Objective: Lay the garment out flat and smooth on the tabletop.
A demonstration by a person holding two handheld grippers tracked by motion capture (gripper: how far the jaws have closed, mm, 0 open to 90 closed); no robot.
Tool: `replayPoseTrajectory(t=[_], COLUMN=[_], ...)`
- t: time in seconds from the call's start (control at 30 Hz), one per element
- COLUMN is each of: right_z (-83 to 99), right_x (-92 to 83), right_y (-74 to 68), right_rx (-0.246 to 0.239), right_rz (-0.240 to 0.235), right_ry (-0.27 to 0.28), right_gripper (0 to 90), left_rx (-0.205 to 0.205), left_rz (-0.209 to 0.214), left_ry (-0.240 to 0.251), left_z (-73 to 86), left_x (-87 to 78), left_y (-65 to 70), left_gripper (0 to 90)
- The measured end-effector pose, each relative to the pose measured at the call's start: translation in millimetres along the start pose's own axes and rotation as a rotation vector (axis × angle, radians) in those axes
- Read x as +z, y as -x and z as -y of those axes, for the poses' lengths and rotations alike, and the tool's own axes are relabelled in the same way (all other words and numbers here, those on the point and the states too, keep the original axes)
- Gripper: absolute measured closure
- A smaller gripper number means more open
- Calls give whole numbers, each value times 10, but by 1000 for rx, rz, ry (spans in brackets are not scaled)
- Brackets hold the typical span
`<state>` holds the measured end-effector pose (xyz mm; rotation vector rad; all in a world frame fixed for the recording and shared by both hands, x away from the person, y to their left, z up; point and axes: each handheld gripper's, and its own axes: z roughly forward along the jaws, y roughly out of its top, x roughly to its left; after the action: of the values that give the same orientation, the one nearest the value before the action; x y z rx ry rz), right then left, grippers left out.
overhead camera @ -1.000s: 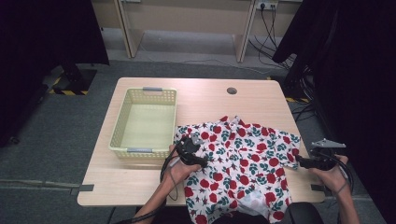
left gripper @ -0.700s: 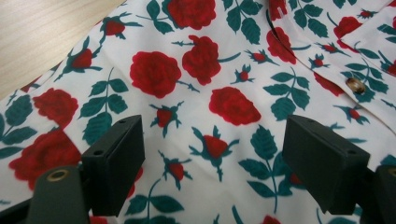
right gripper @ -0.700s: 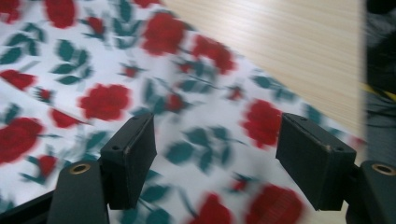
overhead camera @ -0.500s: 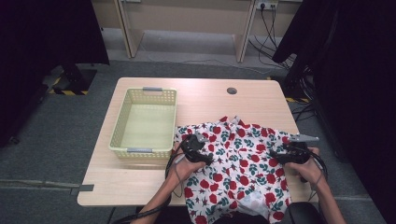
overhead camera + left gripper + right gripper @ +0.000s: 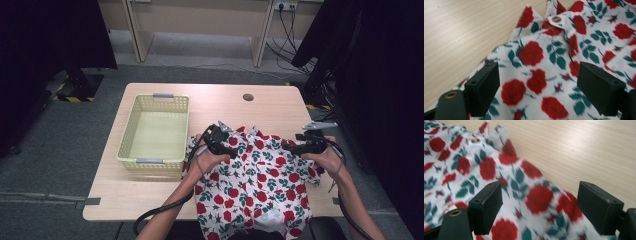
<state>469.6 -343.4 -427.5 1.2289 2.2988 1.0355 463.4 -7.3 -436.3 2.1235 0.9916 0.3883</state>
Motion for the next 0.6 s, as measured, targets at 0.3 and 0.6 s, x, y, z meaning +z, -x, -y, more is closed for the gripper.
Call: replayPoseTrajectory(t=[0.3, 0.6], right_z=[-280, -259], right_x=[383, 677], right_y=[-92, -48], right_rx=[-1, -37], right_rz=[-74, -136], right_ry=[-76, -196], right_gripper=[166, 372], left_rx=[-34, 5], left_rz=[20, 73], left_ry=[-38, -71], left_z=[-134, -68], left_x=[361, 559], left_y=[-273, -432], left_gripper=[110, 194])
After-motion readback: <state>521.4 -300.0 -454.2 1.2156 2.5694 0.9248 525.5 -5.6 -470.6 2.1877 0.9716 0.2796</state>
